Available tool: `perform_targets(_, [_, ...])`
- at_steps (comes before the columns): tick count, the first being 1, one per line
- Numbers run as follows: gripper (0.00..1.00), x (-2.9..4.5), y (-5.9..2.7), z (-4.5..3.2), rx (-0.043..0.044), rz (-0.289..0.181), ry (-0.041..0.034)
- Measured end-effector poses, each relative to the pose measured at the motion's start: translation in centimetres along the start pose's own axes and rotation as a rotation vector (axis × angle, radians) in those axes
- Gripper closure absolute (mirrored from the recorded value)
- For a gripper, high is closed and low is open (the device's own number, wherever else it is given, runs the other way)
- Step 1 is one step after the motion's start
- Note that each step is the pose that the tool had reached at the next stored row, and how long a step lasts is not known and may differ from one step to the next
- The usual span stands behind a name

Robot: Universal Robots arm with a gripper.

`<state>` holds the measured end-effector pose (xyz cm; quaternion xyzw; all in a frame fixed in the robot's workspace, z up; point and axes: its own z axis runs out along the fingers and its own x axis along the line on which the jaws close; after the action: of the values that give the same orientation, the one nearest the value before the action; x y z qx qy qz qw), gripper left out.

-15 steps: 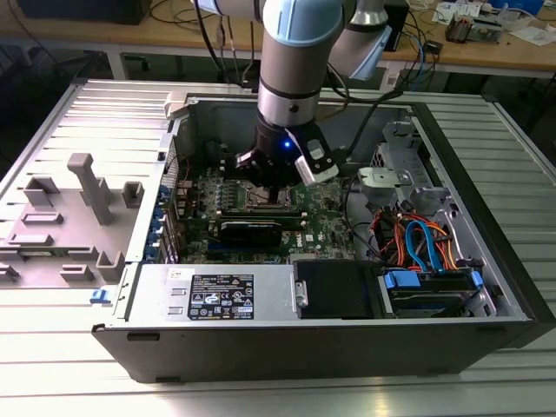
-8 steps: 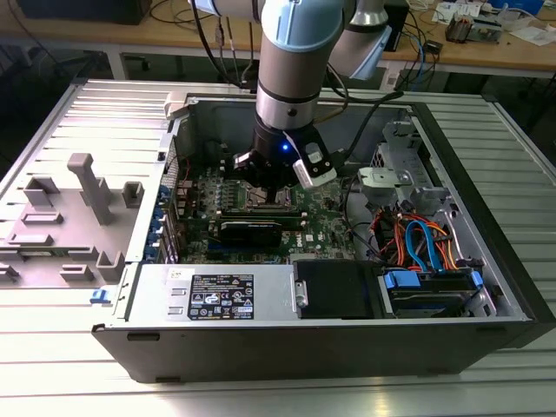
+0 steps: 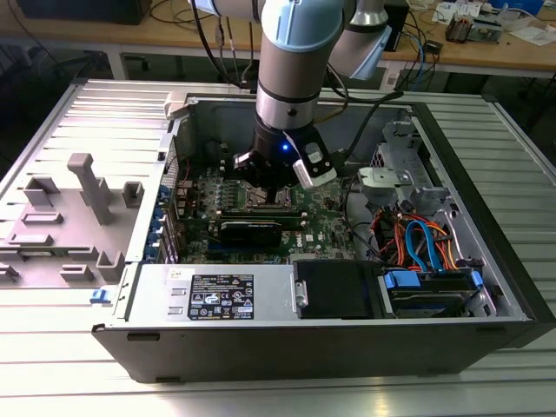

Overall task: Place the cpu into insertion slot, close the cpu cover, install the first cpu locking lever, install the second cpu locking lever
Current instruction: 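Install the second cpu locking lever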

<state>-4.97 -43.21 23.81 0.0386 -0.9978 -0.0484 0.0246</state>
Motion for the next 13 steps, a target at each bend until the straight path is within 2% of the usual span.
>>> perform_targets(3, [0.89,0.00,-0.01,0.02,-0.0016,0.000,0.0013])
perform_targets(6, [0.89,-0.02,-0.04,0.36,-0.0032,0.002,0.0213])
perform_targets(9, [0.89,-0.03,-0.08,0.74,-0.0039,0.003,0.0295])
perform_targets(13, [0.89,0.01,-0.13,0.95,-0.0052,0.005,0.0470])
